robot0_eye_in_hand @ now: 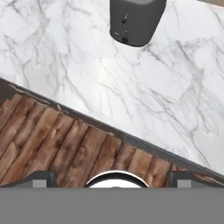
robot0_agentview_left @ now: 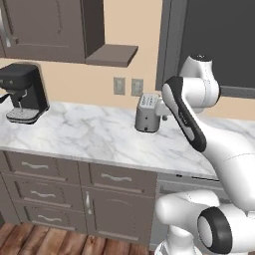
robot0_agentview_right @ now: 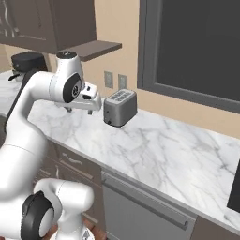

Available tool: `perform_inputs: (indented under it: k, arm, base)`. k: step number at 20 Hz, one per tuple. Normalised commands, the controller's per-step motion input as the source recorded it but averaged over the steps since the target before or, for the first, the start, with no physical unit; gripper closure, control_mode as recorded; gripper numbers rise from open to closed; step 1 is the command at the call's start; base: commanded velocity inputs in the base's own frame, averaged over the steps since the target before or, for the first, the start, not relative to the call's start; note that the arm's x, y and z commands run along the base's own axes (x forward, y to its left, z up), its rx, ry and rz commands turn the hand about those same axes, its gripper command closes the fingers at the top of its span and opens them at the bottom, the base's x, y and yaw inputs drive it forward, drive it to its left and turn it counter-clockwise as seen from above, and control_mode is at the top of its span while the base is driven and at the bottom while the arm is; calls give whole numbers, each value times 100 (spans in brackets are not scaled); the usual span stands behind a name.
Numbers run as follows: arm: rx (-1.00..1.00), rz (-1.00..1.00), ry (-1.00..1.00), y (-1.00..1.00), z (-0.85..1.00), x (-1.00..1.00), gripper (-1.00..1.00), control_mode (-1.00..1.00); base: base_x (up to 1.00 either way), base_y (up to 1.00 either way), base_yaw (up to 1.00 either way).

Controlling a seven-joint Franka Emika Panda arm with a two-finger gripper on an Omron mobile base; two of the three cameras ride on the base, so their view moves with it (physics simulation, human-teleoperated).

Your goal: Take a straw from the drawer in front and place it inside the glass cup on the dining counter.

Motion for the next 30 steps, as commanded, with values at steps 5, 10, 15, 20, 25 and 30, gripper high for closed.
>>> perform_inputs:
  k: [5, 10, 15, 20, 25, 30]
  arm:
    - [0, 0, 0, 0, 0, 0, -100, 100]
    - [-5, 0, 0, 19, -23, -45, -100, -100]
    - [-19, 0, 0, 79, -37, -26, -100, -100]
    - [-29, 0, 0, 100, -62, -1, -100, -100]
    - [-33, 1, 0, 88, -65, 11, -100, -100]
    - [-32, 7, 0, 49, -71, 27, -100, -100]
  base:
    - [-34, 1, 0]
    - [0, 0, 0]
    - [0, 0, 0]
    - [0, 0, 0]
    - [0, 0, 0]
    - [0, 0, 0]
